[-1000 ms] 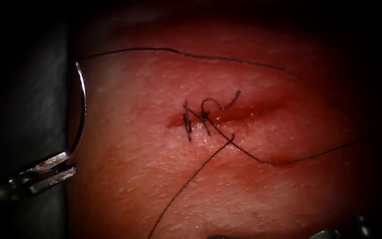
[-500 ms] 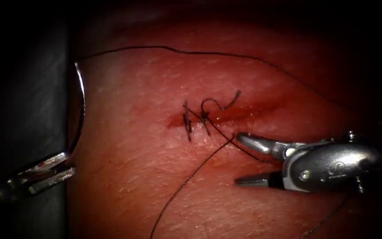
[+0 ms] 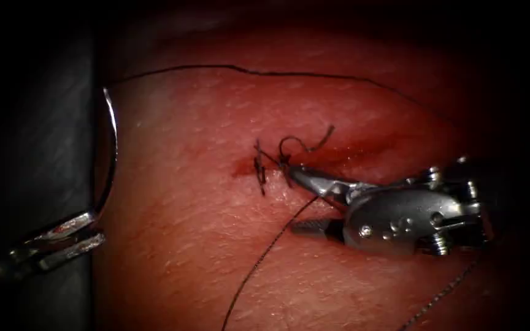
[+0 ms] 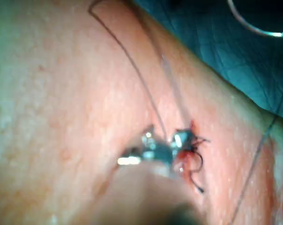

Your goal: Wound Closure

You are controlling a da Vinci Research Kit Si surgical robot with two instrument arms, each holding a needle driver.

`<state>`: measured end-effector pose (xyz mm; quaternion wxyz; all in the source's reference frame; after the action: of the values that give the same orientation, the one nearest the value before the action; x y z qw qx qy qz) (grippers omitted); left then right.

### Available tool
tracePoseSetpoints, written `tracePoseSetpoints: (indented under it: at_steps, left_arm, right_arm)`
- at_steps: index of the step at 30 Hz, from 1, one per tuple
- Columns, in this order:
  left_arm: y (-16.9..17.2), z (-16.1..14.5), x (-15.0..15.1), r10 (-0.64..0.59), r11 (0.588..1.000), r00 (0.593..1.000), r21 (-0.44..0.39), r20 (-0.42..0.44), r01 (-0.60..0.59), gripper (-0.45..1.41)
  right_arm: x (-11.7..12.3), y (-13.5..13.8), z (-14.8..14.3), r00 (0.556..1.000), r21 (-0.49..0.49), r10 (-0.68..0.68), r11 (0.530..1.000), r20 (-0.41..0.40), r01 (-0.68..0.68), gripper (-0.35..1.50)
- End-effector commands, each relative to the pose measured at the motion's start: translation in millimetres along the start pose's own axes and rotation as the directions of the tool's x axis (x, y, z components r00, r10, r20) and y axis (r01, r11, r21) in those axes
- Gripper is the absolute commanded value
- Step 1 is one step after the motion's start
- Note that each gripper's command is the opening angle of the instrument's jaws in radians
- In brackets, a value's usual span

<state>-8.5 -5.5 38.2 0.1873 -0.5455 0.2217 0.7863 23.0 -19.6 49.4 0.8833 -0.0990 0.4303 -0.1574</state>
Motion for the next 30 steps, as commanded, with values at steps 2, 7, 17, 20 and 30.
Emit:
tracePoseSetpoints:
  at_steps: [2,7,17,20,30]
  left_arm:
    - [0.6,0.5,-0.5,-0.001,1.0,1.0,-0.002,-0.001,0.001,-0.45]
    - [0.6,0.5,-0.4,-0.001,1.0,1.0,-0.002,-0.001,0.001,-0.45]
    - [0.6,0.4,-0.4,-0.001,1.0,1.0,-0.002,-0.001,0.001,-0.45]
    - [0.6,0.4,-0.4,-0.002,1.0,1.0,-0.002,-0.001,0.002,-0.45]
    - [0.6,0.5,-0.4,-0.002,1.0,1.0,-0.002,-0.001,0.002,-0.45]
  right_arm:
    - [0.9,-1.3,0.9,1.0,0.016,-0.017,1.0,0.024,0.017,0.83]
    - [1.3,-2.4,0.7,0.998,0.066,-0.039,0.997,0.054,0.036,-0.35]
    - [5.7,-4.4,-1.4,0.999,0.108,-0.048,0.993,0.005,0.047,-0.35]
    - [8.3,-5.2,-3.0,0.998,0.118,-0.05,0.992,-0.027,0.053,-0.35]
    - [13.8,-6.1,-6.3,0.993,0.141,-0.057,0.987,-0.102,0.071,-0.35]
